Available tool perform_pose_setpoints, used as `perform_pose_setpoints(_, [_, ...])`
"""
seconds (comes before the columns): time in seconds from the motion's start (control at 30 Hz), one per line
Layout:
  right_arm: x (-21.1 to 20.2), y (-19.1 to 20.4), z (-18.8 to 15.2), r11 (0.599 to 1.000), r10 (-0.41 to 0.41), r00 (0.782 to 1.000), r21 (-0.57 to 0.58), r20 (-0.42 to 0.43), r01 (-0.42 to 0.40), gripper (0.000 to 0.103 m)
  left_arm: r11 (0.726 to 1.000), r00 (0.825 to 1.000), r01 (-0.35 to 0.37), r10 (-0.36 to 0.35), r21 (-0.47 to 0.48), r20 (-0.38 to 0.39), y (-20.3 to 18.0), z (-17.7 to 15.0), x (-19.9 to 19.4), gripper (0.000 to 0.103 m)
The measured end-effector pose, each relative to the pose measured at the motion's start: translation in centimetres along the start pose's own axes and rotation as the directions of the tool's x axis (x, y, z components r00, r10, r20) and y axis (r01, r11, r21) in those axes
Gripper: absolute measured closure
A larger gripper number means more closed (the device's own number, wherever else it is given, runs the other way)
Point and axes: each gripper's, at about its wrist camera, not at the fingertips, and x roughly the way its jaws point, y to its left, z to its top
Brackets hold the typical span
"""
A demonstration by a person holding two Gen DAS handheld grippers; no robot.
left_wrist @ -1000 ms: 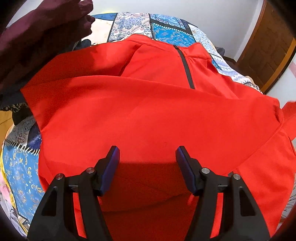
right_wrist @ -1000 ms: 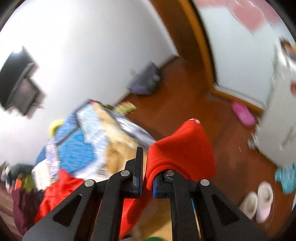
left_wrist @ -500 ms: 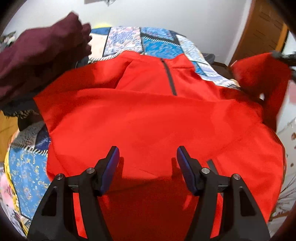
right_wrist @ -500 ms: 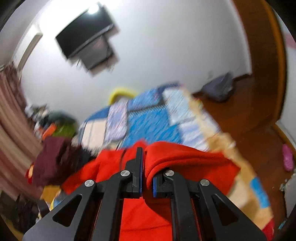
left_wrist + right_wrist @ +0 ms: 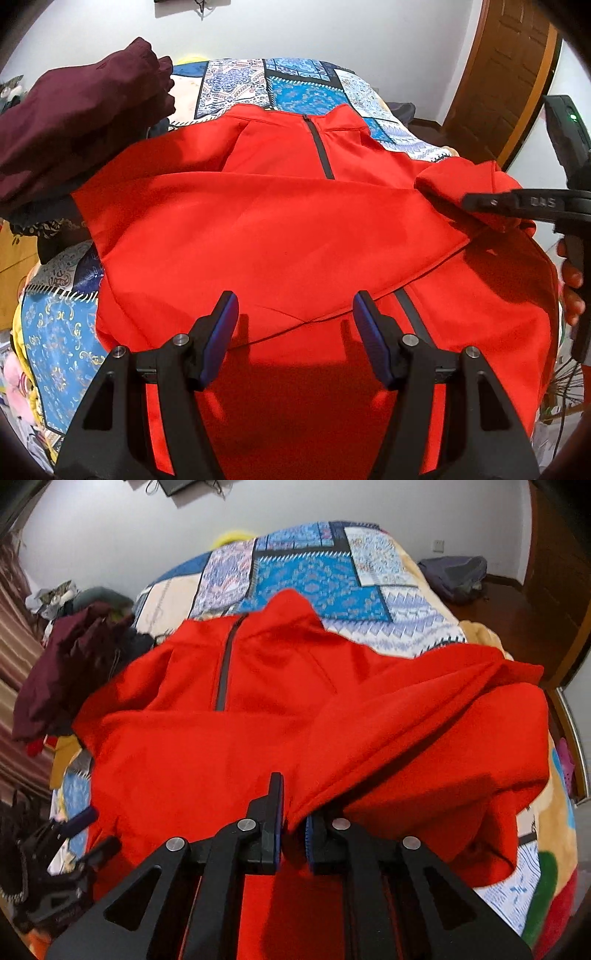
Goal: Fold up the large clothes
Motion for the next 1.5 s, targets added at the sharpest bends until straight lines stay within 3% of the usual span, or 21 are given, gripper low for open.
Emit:
perform_pose_setpoints(0.17, [-2.1,-0.9,-0.3,0.999,0.042,0.999,0.029,0.004,-0.042,0.080,1.000,1.000,0.004,-0.004,-0.008,0.003,0.0,0.0,0.0,0.040])
perform_pose_setpoints(0.23, [-3.6,-1.7,0.0,0.997,0.047,0.998,0.054,0.045,-0.049,0.066,1.000,1.000,0.003,-0.003,-0.006,0.002,-0.1,0.0,0.0,0.040])
perform_pose_setpoints(0.33, [-5.7,-3.0,0.7,0.996,0.014,0.989,0.080,0.146,-0.026,0.060,1.000,1.000,-0.009,0.009,-0.004,0.013,-0.2,0.0,0.0,0.040])
perform_pose_setpoints(0.43, [-7.0,-5.0,1.9,0.990,-0.043,0.978,0.143,0.204,0.014,0.058,1.000,1.000,-0.012,0.012,-0.005,0.017,-0.3,0.1,0.0,0.040])
perform_pose_setpoints(0.6, [-7.1,-8.8,3.6,0.950,-0.042,0.969,0.312,0.242,-0.037,0.058,1.000,1.000,-0.006,0.007,-0.017,0.017,-0.2,0.1,0.0,0.040])
perform_pose_setpoints(0.77, [-4.5,-11.4,5.0,0.887,-0.002,0.975,0.451,0.224,-0.101,0.058,1.000,1.000,-0.003,0.003,-0.028,0.012,0.0,0.1,0.2,0.040])
perform_pose_setpoints(1.07, [0.8,-13.4,5.2,0.840,0.000,0.993,0.539,0.119,-0.065,0.058,0.998,1.000,0.004,-0.002,-0.059,0.026,0.9,0.5,-0.1,0.040])
perform_pose_setpoints(1.23, [1.6,-14.6,4.9,0.811,-0.026,0.990,0.582,0.140,-0.061,0.058,0.997,1.000,0.003,-0.001,-0.076,0.025,1.4,0.4,-0.1,0.040])
perform_pose_setpoints(1.27, [1.5,-14.7,4.9,0.811,-0.035,0.988,0.581,0.153,-0.061,0.058,0.997,1.000,0.000,0.002,-0.075,0.026,1.5,0.3,-0.2,0.040])
perform_pose_setpoints(1.3, [1.2,-14.7,5.0,0.812,-0.046,0.986,0.580,0.163,-0.058,0.065,0.997,1.000,-0.003,0.005,-0.073,0.031,1.6,0.3,-0.3,0.040])
perform_pose_setpoints(1.33, [0.7,-14.4,5.1,0.819,-0.069,0.982,0.572,0.178,-0.047,0.082,0.997,0.999,-0.004,0.007,-0.072,0.035,1.6,0.2,-0.5,0.040])
perform_pose_setpoints(1.4, [0.1,-13.9,5.5,0.839,-0.089,0.977,0.544,0.196,-0.032,0.094,0.997,0.999,-0.006,0.009,-0.073,0.041,1.9,0.2,-0.8,0.040])
perform_pose_setpoints(1.5, [-1.8,-12.1,6.1,0.879,-0.119,0.959,0.476,0.256,-0.018,0.096,0.997,0.998,-0.015,0.019,-0.078,0.054,2.4,0.2,-1.4,0.040])
